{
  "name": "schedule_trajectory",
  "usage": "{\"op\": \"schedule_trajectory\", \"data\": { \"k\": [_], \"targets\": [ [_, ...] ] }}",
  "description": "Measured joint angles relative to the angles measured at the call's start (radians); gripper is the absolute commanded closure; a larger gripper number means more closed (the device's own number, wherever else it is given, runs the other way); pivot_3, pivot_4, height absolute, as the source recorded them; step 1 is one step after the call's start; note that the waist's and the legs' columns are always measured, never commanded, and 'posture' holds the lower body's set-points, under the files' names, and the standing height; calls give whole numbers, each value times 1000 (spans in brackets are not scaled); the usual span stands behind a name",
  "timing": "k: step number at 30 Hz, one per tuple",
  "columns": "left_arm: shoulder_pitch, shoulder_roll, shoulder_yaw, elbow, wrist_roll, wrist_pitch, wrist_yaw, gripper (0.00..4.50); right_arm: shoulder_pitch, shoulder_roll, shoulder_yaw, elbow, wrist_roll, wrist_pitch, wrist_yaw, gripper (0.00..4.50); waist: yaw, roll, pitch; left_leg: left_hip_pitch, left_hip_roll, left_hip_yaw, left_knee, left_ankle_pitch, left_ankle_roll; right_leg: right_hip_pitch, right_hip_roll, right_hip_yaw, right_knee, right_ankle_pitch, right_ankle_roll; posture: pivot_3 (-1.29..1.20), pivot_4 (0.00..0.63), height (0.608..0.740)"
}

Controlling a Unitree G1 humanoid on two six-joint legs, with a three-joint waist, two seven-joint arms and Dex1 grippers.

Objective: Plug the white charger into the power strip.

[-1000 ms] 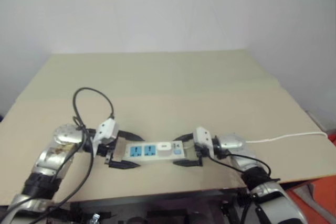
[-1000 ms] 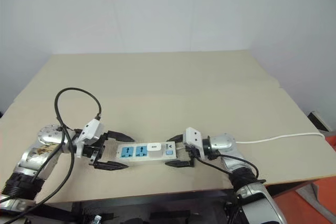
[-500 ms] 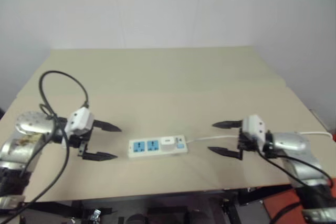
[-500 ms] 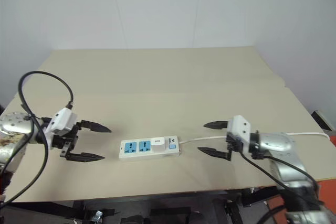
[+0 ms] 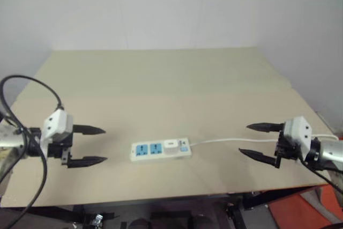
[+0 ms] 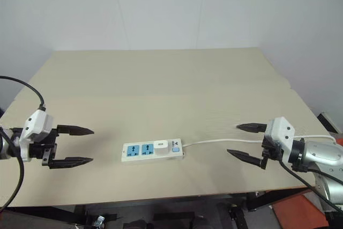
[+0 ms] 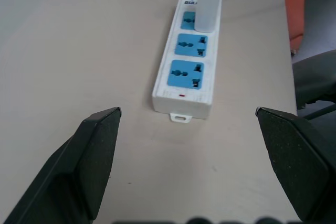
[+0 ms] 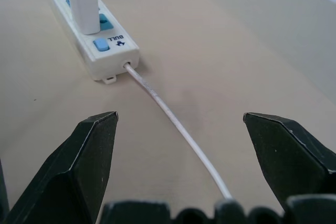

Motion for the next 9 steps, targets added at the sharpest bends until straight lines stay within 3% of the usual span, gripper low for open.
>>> {"op": "schedule_trajectory", "data": {
  "k": [9],
  "targets": [
    [27, 0, 15, -35, -28, 32, 29, 0, -10, -8, 6, -1, 3, 9, 9, 27, 0, 0, 0, 0, 0, 0, 0, 0, 0, 0, 0, 0, 0, 0, 0, 0, 150, 740]
  ]
}}
